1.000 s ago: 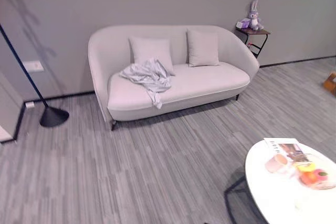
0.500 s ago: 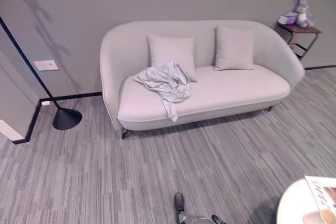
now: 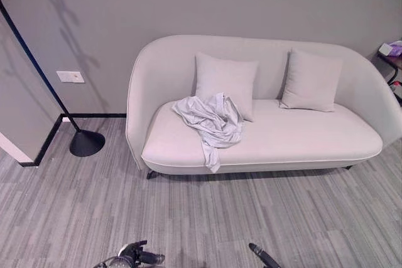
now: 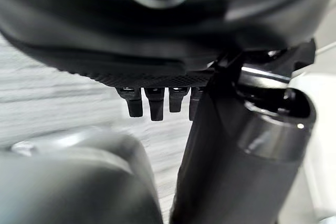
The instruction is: Hang the clothes on the sofa on the clothes rack.
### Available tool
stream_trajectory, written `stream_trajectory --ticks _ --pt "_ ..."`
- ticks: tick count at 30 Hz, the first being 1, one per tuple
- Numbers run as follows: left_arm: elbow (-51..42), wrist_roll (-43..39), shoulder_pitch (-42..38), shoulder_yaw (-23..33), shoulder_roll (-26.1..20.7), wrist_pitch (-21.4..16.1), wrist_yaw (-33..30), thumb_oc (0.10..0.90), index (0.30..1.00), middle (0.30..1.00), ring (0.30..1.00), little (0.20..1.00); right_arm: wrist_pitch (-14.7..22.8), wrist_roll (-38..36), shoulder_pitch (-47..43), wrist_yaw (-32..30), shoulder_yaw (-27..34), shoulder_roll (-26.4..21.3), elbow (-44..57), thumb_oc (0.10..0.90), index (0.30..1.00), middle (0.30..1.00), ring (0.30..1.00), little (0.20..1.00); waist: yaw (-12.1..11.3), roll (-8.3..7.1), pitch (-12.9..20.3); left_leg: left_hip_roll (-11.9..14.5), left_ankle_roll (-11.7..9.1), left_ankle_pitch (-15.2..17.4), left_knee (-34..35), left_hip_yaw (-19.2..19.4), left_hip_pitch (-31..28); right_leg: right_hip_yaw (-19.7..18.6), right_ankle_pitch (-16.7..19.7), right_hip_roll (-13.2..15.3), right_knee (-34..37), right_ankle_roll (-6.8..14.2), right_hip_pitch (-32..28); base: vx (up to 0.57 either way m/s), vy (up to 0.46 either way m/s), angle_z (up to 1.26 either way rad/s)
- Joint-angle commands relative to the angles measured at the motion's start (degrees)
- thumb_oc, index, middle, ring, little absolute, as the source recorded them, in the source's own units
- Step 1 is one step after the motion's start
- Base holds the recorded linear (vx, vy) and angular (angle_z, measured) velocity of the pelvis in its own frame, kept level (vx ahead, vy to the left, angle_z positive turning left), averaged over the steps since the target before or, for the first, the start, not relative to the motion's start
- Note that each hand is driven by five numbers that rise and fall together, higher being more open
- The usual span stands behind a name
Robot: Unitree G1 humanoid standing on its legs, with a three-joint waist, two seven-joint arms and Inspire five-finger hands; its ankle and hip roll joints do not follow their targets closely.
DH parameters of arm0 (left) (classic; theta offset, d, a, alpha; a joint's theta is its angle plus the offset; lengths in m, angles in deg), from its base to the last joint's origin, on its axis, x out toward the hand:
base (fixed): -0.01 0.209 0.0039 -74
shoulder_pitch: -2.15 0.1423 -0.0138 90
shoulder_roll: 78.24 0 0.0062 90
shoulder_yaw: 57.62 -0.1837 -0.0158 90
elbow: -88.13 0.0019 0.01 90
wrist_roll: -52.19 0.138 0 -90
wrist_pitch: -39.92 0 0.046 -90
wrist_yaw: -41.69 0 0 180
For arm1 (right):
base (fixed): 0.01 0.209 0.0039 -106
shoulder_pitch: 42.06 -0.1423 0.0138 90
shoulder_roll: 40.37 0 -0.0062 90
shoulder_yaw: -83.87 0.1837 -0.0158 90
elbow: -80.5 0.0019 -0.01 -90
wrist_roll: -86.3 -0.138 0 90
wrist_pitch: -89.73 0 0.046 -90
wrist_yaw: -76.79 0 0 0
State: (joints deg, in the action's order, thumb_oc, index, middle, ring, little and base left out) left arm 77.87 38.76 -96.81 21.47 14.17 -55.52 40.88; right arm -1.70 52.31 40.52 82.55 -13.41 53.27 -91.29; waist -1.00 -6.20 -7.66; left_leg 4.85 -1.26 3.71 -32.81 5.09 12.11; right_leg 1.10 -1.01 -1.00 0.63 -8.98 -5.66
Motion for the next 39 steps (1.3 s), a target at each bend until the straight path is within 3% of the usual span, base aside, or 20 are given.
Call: stream_trajectory --ticks 1,2,3,6,9,13,15,16,17,18,19,20,21,22,24,26,27,29,35,39 --pt "2.1 0.2 4.4 -2.2 4.1 -0.2 -1.6 0.800 0.900 0.900 0.900 0.900 4.7 8.5 0.6 -1.9 -3.3 -1.8 11.2 0.800 0.900 0.900 0.900 0.900 -2.1 3.39 1.8 -2.6 -0.2 -5.2 20.0 -0.2 -3.2 -0.6 -4.1 0.0 -3.2 9.5 -0.5 0.29 0.032 -0.22" --pt "1.2 -0.4 4.7 -1.8 4.3 -0.3 -1.6 0.800 0.900 0.900 0.900 0.900 5.3 11.2 0.9 -2.6 -4.5 -2.5 16.0 0.800 0.900 0.900 0.900 0.900 -2.5 3.93 2.0 -3.4 -0.4 -6.8 23.6 -1.0 -2.5 -0.8 -4.6 -0.6 -3.0 9.4 -0.9 0.20 0.026 -0.05" --pt "1.2 -0.4 4.8 -1.8 4.3 -0.3 -1.7 0.800 0.900 0.900 0.900 0.900 5.2 11.3 1.1 -2.6 -4.5 -2.5 16.2 0.800 0.900 0.900 0.900 0.900 -2.4 3.85 1.8 -3.5 -0.3 -6.9 24.0 -1.1 -2.9 -0.7 -4.7 -0.5 -3.0 9.4 -1.2 0.14 0.007 0.01" --pt "0.9 -2.6 6.0 0.9 4.1 -0.4 -2.2 0.800 0.900 0.900 0.900 0.900 5.7 17.1 2.3 -4.5 -5.5 -5.0 29.6 0.800 0.900 0.900 0.900 0.900 -3.3 4.57 1.6 -4.8 -1.1 -10.5 27.4 -1.8 -1.0 -1.6 -6.3 -1.4 -3.0 9.2 -3.9 0.25 0.025 -0.18" --pt "2.4 -2.5 7.9 3.1 4.6 0.0 -2.2 0.800 0.900 0.900 0.900 0.900 6.0 20.3 4.4 -6.2 -4.0 -5.7 35.1 0.800 0.900 0.900 0.900 0.900 -3.5 4.15 4.0 -5.3 0.2 -9.5 29.9 -1.1 -4.4 -2.0 -7.4 0.2 -2.8 10.0 -6.4 0.37 0.099 -0.49" --pt "1.7 1.3 8.3 1.5 4.7 0.3 -2.6 0.800 0.900 0.900 0.900 0.900 5.6 25.2 5.2 -8.7 -3.5 -5.2 35.5 0.800 0.900 0.900 0.900 0.900 -3.6 3.48 5.4 -6.3 1.5 -6.9 29.2 -0.5 -6.3 -1.7 -6.3 3.0 -3.9 11.9 -7.4 0.33 0.152 -0.06" --pt "-0.9 3.5 8.1 -0.6 4.5 0.3 -3.1 0.800 0.900 0.900 0.900 0.900 4.8 33.5 4.1 -13.1 -3.1 -7.0 36.9 0.800 0.900 0.900 0.900 0.900 -3.8 3.70 5.5 -7.5 3.4 -4.5 30.0 -0.2 -8.8 -1.2 -3.0 5.4 -12.6 14.8 -4.3 0.31 0.272 -0.06" --pt "-1.8 4.8 7.6 -1.5 4.0 0.5 -3.2 0.800 0.900 0.900 0.900 0.900 4.1 36.8 1.7 -15.2 -1.9 -9.2 38.1 0.800 0.900 0.900 0.900 0.900 -3.8 3.77 4.2 -8.5 5.2 -3.1 30.0 -0.2 -10.3 -1.1 2.6 6.7 -22.7 16.8 0.0 0.19 0.294 -0.04" --pt "-2.1 6.0 6.7 -2.4 3.5 0.6 -3.3 0.800 0.900 0.900 0.900 0.900 3.7 38.9 -0.8 -17.4 -0.9 -11.4 38.4 0.800 0.900 0.900 0.900 0.900 -3.2 4.56 2.6 -8.7 6.5 -2.1 30.0 -0.5 -12.2 -0.4 6.5 7.4 -31.4 17.1 3.7 0.18 0.248 0.13" --pt "-1.7 6.4 6.0 -3.2 3.0 1.1 -3.2 0.800 0.900 0.900 0.900 0.900 2.8 39.7 -3.6 -19.3 0.1 -13.2 37.7 0.800 0.900 0.900 0.900 0.900 -2.9 5.89 1.7 -7.6 7.1 -1.4 29.6 -1.1 -13.6 1.5 6.4 8.1 -37.8 16.1 7.1 0.17 0.161 0.53" --pt "-1.6 6.6 6.0 -3.3 2.8 1.2 -3.2 0.800 0.900 0.900 0.900 0.900 2.5 39.9 -4.6 -19.9 0.3 -13.9 37.4 0.800 0.900 0.900 0.900 0.900 -2.7 6.35 1.6 -7.2 7.1 -1.3 29.9 -1.6 -14.4 2.5 5.3 8.6 -39.3 15.4 8.7 0.28 0.048 0.65" --pt "-1.9 7.3 5.9 -3.9 2.5 1.0 -3.0 0.800 0.900 0.900 0.900 0.900 1.9 40.4 -5.8 -20.6 1.4 -16.1 37.7 0.800 0.900 0.900 0.900 0.900 -2.0 6.87 1.7 -6.6 6.3 -1.2 31.0 -3.2 -16.0 3.7 1.4 9.0 -36.1 14.2 11.5 0.35 -0.131 0.76" --pt "-2.0 8.3 5.6 -4.7 2.5 0.7 -3.1 0.800 0.900 0.900 0.900 0.900 1.5 41.2 -6.7 -21.6 2.7 -18.6 39.0 0.800 0.900 0.900 0.900 0.900 -0.8 6.41 1.3 -6.6 5.3 -0.9 32.0 -5.8 -17.4 2.1 -1.5 7.3 -27.0 14.1 11.2 0.43 -0.278 0.63" --pt "-1.2 9.2 5.4 -5.4 2.8 0.5 -3.1 0.800 0.900 0.900 0.900 0.900 1.4 41.1 -6.6 -23.0 4.4 -20.6 39.4 0.800 0.900 0.900 0.900 0.900 0.3 5.42 1.5 -7.2 4.4 -0.6 33.2 -8.9 -18.0 -3.9 -0.9 4.7 -13.8 14.9 11.8 0.36 -0.291 1.16" --pt "0.3 9.8 4.8 -5.0 2.7 0.6 -4.1 0.800 0.900 0.900 0.900 0.900 0.9 41.6 -5.5 -24.5 6.5 -22.0 40.6 0.800 0.900 0.900 0.900 0.900 0.6 4.49 1.7 -7.2 3.8 0.1 34.6 -11.6 -19.6 -8.9 1.2 3.2 -7.1 15.2 10.6 0.28 -0.252 1.64" --pt "1.4 9.0 6.0 -3.3 3.3 0.5 -4.8 0.800 0.900 0.900 0.900 0.900 1.4 40.6 -4.3 -23.3 6.5 -21.1 39.8 0.800 0.900 0.900 0.900 0.900 0.1 3.52 3.7 -5.8 2.7 -0.2 35.5 -12.7 -19.6 -7.0 2.3 3.1 -3.8 14.5 8.1 0.32 -0.451 1.73" --pt "1.7 9.7 6.9 -5.0 4.2 0.5 -4.6 0.800 0.900 0.900 0.900 0.900 1.4 39.3 -5.2 -23.0 4.6 -20.4 33.8 0.800 0.900 0.900 0.900 0.900 -0.2 3.53 4.1 -3.1 0.5 -0.8 36.2 -14.9 -19.1 -3.7 1.5 1.8 -1.2 12.8 5.6 0.29 -0.469 1.47" --pt "1.4 9.2 6.8 -5.0 4.0 0.5 -4.9 0.800 0.900 0.900 0.900 0.900 1.3 38.5 -6.0 -22.9 3.8 -19.8 31.7 0.800 0.900 0.900 0.900 0.900 -0.2 3.67 4.0 -2.2 -0.4 -1.3 36.5 -15.3 -18.9 -2.4 1.1 1.6 -0.8 12.4 5.2 0.13 -0.239 0.71" --pt "1.5 7.3 7.1 -3.9 4.2 1.1 -5.1 0.800 0.900 0.900 0.900 0.900 0.7 35.5 -3.7 -23.1 4.4 -16.5 32.5 0.800 0.900 0.900 0.900 0.900 0.4 3.79 3.5 -0.7 -1.8 -1.8 35.8 -14.6 -17.6 0.5 0.0 1.6 0.0 11.9 4.2 0.05 -0.053 0.38" --pt "1.4 7.7 8.3 -2.7 5.1 1.7 -5.5 0.800 0.900 0.900 0.900 0.900 -0.3 38.9 2.9 -24.6 6.5 -14.8 40.4 0.800 0.900 0.900 0.900 0.900 1.4 4.79 3.6 0.2 -2.3 -2.2 37.0 -13.2 -18.1 1.4 -0.5 1.4 0.7 11.9 3.6 0.05 0.017 0.01"
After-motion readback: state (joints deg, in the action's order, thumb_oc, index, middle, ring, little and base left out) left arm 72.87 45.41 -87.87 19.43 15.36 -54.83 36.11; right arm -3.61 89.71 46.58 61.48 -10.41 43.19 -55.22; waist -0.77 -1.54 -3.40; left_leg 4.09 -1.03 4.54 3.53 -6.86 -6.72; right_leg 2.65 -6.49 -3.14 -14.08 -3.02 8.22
